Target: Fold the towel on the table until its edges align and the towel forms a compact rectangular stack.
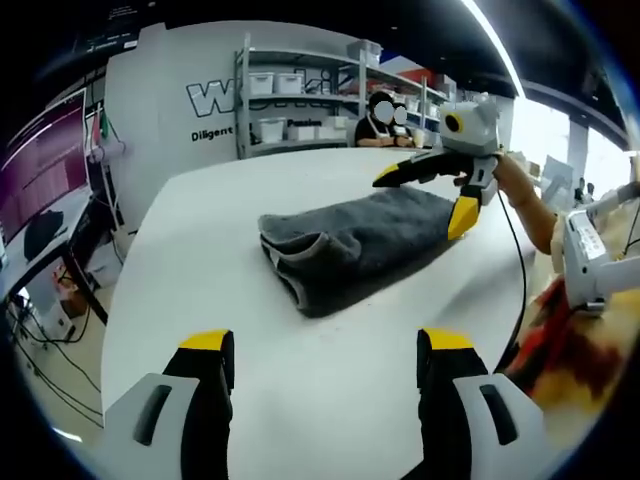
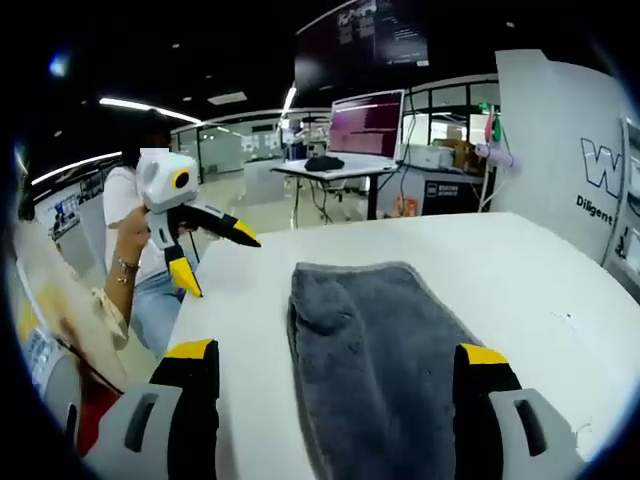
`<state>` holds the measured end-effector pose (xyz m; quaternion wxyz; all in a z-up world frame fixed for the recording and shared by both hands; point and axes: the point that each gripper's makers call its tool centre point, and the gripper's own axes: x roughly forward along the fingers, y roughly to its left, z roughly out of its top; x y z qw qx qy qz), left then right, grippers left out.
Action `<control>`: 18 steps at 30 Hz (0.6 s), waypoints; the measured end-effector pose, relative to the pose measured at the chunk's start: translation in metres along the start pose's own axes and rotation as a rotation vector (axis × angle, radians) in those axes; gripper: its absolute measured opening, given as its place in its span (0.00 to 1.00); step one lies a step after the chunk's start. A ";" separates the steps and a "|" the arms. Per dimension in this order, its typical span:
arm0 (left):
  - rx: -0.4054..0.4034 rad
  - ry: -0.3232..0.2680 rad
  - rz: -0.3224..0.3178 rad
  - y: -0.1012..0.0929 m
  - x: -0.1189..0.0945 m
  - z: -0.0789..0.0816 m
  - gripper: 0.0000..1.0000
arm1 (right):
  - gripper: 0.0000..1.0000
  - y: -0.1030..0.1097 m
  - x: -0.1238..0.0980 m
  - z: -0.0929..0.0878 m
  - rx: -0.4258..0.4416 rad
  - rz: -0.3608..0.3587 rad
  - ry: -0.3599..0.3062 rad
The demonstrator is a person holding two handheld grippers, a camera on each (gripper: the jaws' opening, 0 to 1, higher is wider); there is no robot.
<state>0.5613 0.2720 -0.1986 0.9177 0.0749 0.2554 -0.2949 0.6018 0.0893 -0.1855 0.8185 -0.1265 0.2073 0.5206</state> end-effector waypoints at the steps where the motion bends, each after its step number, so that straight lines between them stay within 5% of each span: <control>1: -0.002 -0.007 0.000 0.000 0.002 0.004 0.74 | 0.99 -0.002 -0.006 -0.004 0.004 -0.012 0.001; 18: -0.005 -0.072 -0.076 -0.024 0.041 0.052 0.62 | 0.99 -0.038 -0.105 -0.074 0.060 -0.232 -0.017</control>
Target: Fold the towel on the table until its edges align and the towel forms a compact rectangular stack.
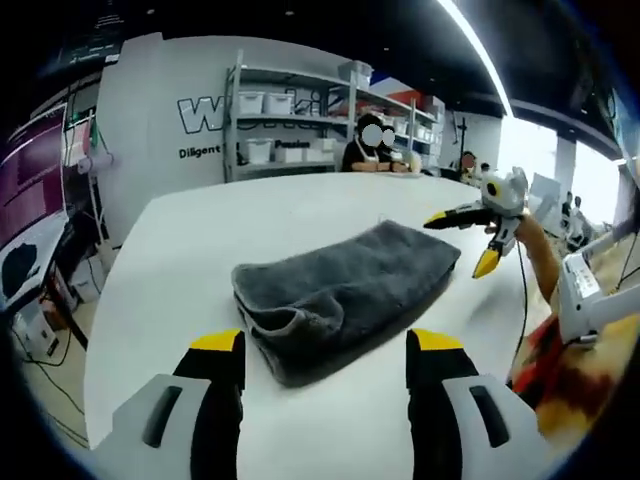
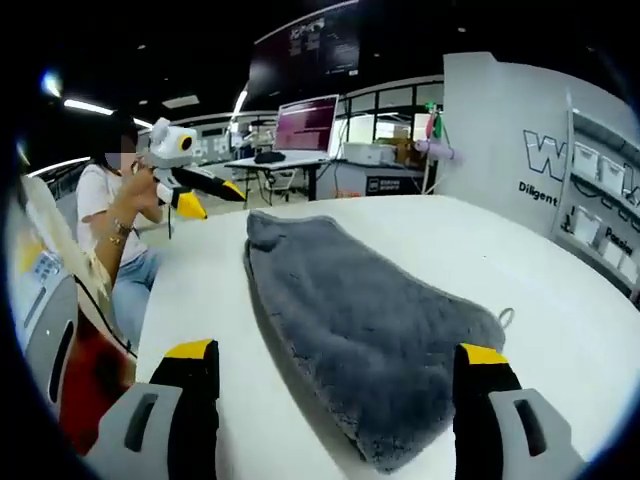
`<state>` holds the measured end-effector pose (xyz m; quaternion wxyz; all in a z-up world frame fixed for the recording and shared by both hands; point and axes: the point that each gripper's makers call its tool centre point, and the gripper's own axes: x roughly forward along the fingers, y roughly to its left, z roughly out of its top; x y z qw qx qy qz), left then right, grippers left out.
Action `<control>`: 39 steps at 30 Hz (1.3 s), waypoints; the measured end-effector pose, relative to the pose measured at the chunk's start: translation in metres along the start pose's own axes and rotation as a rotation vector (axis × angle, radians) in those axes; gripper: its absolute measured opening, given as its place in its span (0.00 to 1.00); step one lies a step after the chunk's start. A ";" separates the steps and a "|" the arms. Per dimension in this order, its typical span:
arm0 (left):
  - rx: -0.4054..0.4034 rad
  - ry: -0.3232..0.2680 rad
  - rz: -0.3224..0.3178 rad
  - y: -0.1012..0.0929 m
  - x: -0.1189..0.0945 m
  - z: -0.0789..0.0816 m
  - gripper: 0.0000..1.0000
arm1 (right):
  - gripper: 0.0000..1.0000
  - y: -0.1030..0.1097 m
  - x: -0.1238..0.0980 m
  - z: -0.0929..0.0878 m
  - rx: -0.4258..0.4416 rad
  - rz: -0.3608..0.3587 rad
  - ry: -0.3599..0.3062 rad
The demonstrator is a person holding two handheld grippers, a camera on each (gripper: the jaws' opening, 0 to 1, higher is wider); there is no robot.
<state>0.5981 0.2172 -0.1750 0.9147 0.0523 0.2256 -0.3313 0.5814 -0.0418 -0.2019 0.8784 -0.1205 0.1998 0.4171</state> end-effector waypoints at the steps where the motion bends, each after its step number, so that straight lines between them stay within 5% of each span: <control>1: 0.001 0.011 -0.003 0.000 0.004 0.000 0.62 | 0.99 -0.003 -0.005 -0.003 0.002 -0.018 -0.004; 9: -0.029 0.010 -0.044 0.001 0.022 0.008 0.41 | 0.99 -0.015 -0.024 -0.026 0.038 -0.064 -0.008; 20: -0.079 0.073 0.008 0.014 0.030 -0.002 0.27 | 0.99 -0.021 -0.040 -0.042 0.066 -0.099 -0.023; 25: -0.076 0.054 0.014 0.021 0.025 -0.002 0.10 | 0.99 -0.023 -0.040 -0.046 0.073 -0.098 -0.022; 36: -0.165 0.009 -0.025 0.033 0.023 -0.004 0.02 | 0.99 -0.026 -0.041 -0.043 0.078 -0.110 -0.032; 39: -0.222 0.076 -0.052 0.034 0.024 -0.026 0.02 | 0.99 -0.026 -0.041 -0.044 0.072 -0.113 -0.024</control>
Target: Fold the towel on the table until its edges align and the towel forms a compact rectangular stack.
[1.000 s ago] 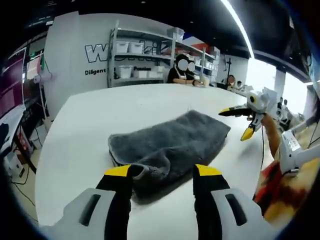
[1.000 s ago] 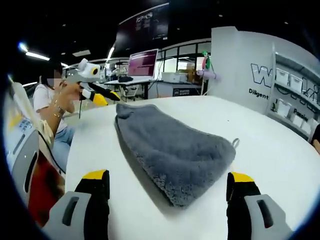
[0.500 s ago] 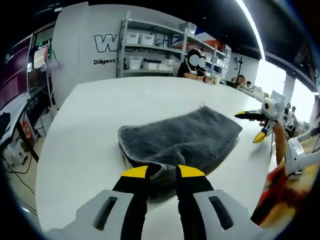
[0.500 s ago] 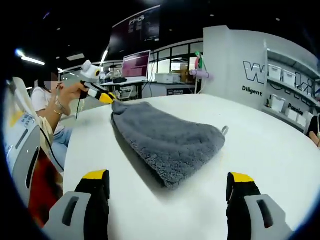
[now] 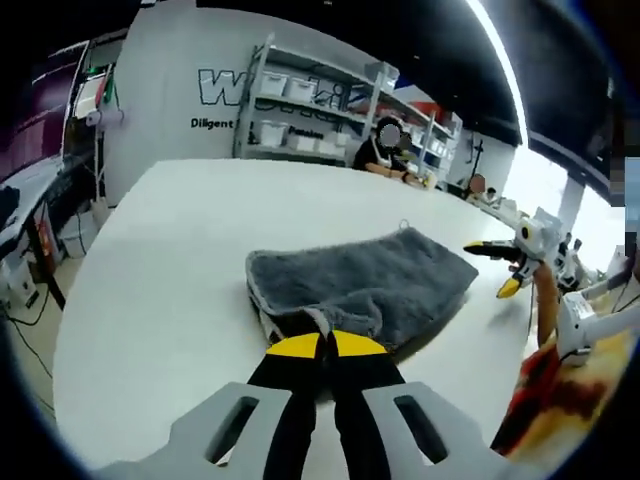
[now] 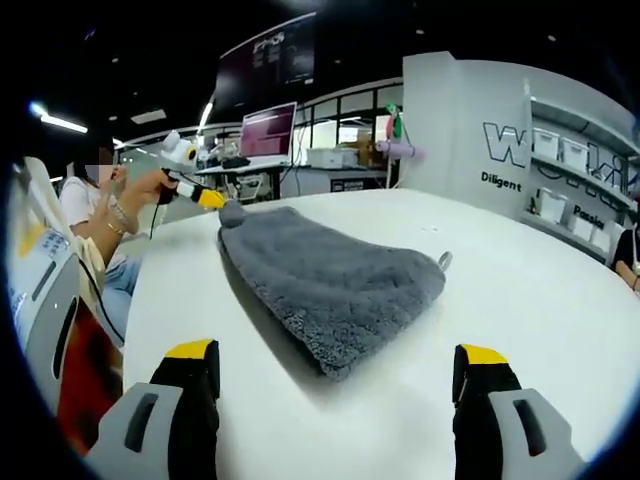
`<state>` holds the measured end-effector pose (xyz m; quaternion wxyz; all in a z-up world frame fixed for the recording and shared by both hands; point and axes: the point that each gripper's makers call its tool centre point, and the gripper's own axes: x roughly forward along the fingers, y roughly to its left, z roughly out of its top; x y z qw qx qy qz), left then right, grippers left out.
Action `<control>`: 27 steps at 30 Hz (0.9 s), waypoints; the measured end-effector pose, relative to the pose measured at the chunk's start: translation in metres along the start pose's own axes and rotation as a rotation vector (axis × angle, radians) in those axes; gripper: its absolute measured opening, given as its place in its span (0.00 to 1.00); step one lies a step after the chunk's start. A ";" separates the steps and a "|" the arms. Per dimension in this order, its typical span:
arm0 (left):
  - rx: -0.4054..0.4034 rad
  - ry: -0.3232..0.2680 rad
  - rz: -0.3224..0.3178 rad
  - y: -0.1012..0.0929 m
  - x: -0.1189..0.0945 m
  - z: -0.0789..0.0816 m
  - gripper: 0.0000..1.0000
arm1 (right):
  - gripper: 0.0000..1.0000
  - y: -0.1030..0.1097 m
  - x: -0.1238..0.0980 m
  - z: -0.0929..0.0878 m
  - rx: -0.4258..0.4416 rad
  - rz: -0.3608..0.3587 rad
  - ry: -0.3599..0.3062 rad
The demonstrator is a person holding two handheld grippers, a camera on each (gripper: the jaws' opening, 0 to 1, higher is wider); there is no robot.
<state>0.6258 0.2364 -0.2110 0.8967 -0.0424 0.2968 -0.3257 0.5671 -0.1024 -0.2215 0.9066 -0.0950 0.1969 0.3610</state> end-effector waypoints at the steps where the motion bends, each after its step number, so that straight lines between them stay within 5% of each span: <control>1: -0.012 0.012 0.003 0.003 0.002 -0.005 0.02 | 0.98 0.000 0.000 -0.001 -0.003 -0.002 0.005; 5: -0.100 0.032 -0.009 0.017 0.011 -0.022 0.02 | 0.97 0.000 0.001 -0.003 -0.009 -0.006 0.019; 12: -0.195 0.026 -0.056 0.027 0.017 -0.027 0.02 | 0.99 -0.001 0.001 0.000 0.007 -0.012 0.011; 18: -0.181 0.021 -0.048 0.025 0.021 -0.027 0.04 | 0.99 -0.002 0.002 -0.001 0.016 -0.018 0.016; 21: -0.102 -0.013 -0.009 0.026 0.019 -0.024 0.11 | 0.99 -0.002 0.002 -0.002 0.014 -0.018 0.020; 27: -0.075 -0.084 0.005 0.017 0.003 -0.011 0.32 | 0.98 -0.001 0.002 0.000 0.013 -0.019 0.023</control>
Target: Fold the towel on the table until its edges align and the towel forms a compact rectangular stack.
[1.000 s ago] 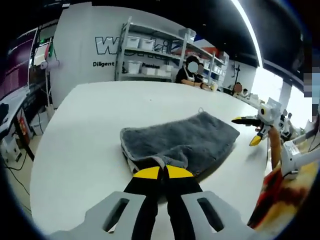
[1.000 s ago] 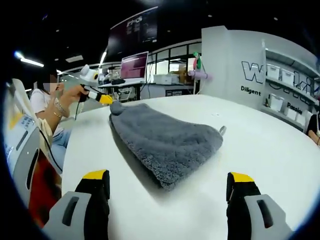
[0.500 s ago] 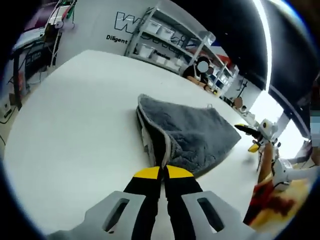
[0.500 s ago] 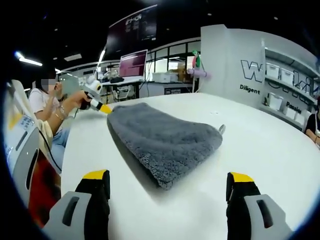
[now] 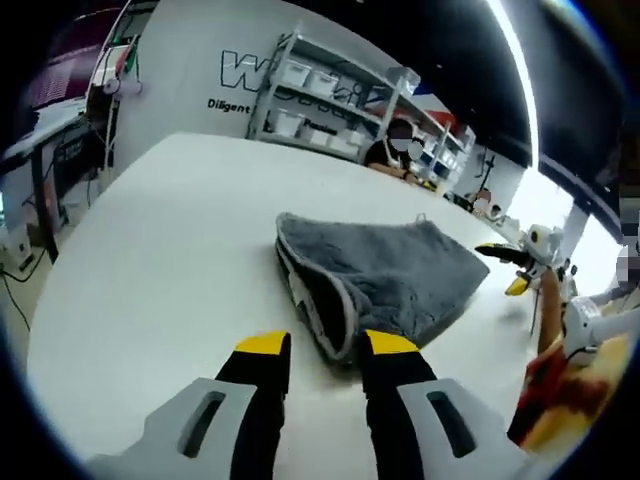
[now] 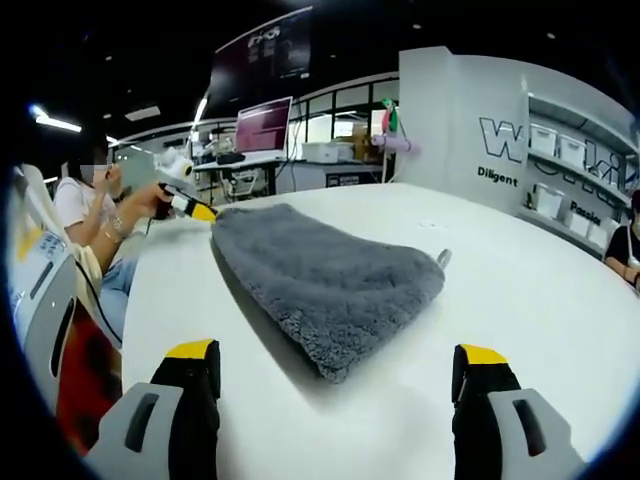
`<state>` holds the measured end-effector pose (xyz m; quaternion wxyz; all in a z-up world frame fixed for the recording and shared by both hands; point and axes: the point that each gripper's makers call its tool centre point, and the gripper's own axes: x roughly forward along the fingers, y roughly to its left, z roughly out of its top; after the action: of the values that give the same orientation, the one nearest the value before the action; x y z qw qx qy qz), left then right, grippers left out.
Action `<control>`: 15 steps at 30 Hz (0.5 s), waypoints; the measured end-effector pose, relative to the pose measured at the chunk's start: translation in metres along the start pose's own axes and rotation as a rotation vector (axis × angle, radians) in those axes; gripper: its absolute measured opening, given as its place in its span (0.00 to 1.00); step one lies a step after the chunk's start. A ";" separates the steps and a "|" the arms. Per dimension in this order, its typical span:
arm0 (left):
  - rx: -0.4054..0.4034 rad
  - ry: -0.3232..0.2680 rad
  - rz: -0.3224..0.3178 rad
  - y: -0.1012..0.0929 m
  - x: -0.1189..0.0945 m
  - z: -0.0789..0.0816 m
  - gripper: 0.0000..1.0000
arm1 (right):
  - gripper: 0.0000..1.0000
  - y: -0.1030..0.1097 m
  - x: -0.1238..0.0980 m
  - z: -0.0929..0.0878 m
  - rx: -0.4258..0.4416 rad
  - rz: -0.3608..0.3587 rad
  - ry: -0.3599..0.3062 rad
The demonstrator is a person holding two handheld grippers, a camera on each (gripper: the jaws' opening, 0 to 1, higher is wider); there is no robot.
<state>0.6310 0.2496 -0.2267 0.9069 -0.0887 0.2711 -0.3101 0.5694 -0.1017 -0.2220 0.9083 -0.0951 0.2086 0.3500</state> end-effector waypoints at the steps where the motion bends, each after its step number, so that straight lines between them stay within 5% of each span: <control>1: -0.004 -0.030 -0.014 -0.005 -0.003 0.006 0.36 | 0.98 0.000 0.000 0.001 0.000 0.000 -0.001; 7: -0.017 -0.093 -0.041 -0.023 -0.014 0.018 0.58 | 0.98 0.000 0.001 0.003 0.005 -0.005 -0.003; 15: 0.044 -0.067 -0.027 -0.040 -0.020 0.009 0.72 | 0.99 -0.002 0.001 0.003 0.025 -0.016 0.001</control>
<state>0.6026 0.2299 -0.1972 0.9129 -0.0828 0.2327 -0.3249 0.5726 -0.1012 -0.2198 0.9120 -0.0856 0.2124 0.3403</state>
